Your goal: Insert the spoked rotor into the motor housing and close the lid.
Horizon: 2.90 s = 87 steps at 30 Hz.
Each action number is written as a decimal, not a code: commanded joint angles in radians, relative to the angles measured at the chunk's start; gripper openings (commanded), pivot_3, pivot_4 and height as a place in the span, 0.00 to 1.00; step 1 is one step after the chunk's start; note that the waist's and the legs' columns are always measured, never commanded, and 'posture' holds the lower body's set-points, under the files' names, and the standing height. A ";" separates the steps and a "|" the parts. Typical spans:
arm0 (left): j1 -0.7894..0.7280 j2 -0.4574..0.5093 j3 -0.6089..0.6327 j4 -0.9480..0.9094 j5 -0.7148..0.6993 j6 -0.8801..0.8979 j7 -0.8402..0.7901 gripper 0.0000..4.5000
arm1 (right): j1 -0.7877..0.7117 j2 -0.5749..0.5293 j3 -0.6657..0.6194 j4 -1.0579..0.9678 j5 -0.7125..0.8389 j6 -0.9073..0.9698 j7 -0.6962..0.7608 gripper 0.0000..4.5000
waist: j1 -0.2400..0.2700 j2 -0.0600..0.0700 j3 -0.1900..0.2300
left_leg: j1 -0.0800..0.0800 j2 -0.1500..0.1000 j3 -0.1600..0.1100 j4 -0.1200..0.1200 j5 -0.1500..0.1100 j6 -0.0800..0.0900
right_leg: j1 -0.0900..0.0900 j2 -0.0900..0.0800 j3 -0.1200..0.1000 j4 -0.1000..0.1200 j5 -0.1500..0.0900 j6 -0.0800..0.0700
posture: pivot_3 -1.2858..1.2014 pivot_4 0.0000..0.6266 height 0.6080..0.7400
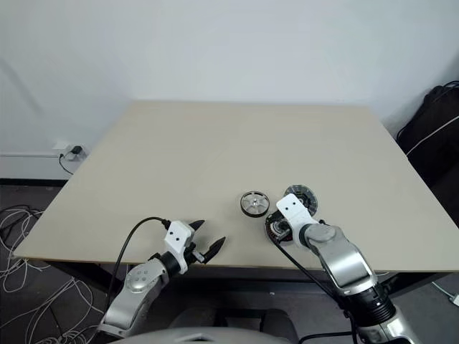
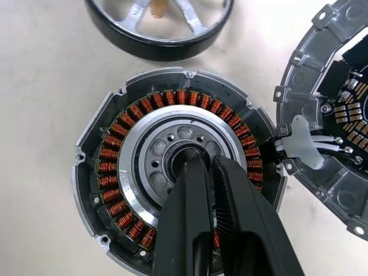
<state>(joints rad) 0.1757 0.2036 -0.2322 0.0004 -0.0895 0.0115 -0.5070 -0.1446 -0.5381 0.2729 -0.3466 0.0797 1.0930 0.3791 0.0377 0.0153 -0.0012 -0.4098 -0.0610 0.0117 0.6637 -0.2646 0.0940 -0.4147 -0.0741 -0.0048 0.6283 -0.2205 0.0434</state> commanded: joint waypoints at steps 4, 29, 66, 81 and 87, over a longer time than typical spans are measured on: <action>-0.008 -0.004 0.003 -0.010 -0.004 -0.024 -0.001 1.00 | -0.045 0.000 -0.038 -0.043 0.002 -0.055 0.012 0.01 | 0.000 0.000 0.000 | 0.000 0.000 0.000 0.000 0.000 0.000 | 0.000 0.000 0.000 0.000 0.000 0.000 | 0.52 0.00 1.00; -0.014 0.003 0.004 -0.012 -0.004 -0.020 -0.003 1.00 | 0.039 0.092 -0.103 0.025 -0.008 -0.157 -0.052 0.31 | 0.000 0.000 0.000 | 0.000 0.000 0.000 0.001 0.000 0.000 | 0.001 0.000 0.000 0.000 0.000 0.001 | 0.52 0.00 1.00; -0.003 -0.002 0.001 -0.018 -0.003 -0.018 0.005 1.00 | -0.082 0.058 -0.021 0.086 -0.040 -0.144 -0.004 0.01 | -0.001 0.000 0.000 | 0.001 0.000 0.000 0.002 0.000 0.000 | 0.001 0.000 0.000 0.001 0.001 0.000 | 0.52 0.00 1.00; -0.002 -0.005 0.000 -0.030 -0.001 -0.017 0.009 1.00 | -0.110 0.068 0.024 0.144 -0.044 -0.139 0.027 0.01 | -0.002 0.001 0.000 | 0.001 0.000 0.000 0.002 0.000 0.000 | 0.001 0.000 0.000 0.001 0.001 0.000 | 0.52 0.00 1.00; -0.004 -0.003 0.000 -0.023 -0.002 -0.020 0.004 1.00 | -0.085 0.069 0.029 0.113 -0.041 -0.119 0.032 0.01 | -0.002 0.001 -0.001 | 0.001 0.000 0.000 0.002 0.000 0.000 | 0.001 0.000 0.000 0.001 0.001 0.000 | 0.52 0.00 1.00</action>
<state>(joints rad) 0.1821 0.2021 -0.2345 0.0004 -0.0891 0.0106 -0.5019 -0.2230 -0.4705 0.3086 -0.2018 0.0422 0.9701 0.4113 0.0356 0.0161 -0.0020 -0.4091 -0.0614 0.0119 0.6655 -0.2645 0.0940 -0.4136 -0.0740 -0.0049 0.6290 -0.2198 0.0435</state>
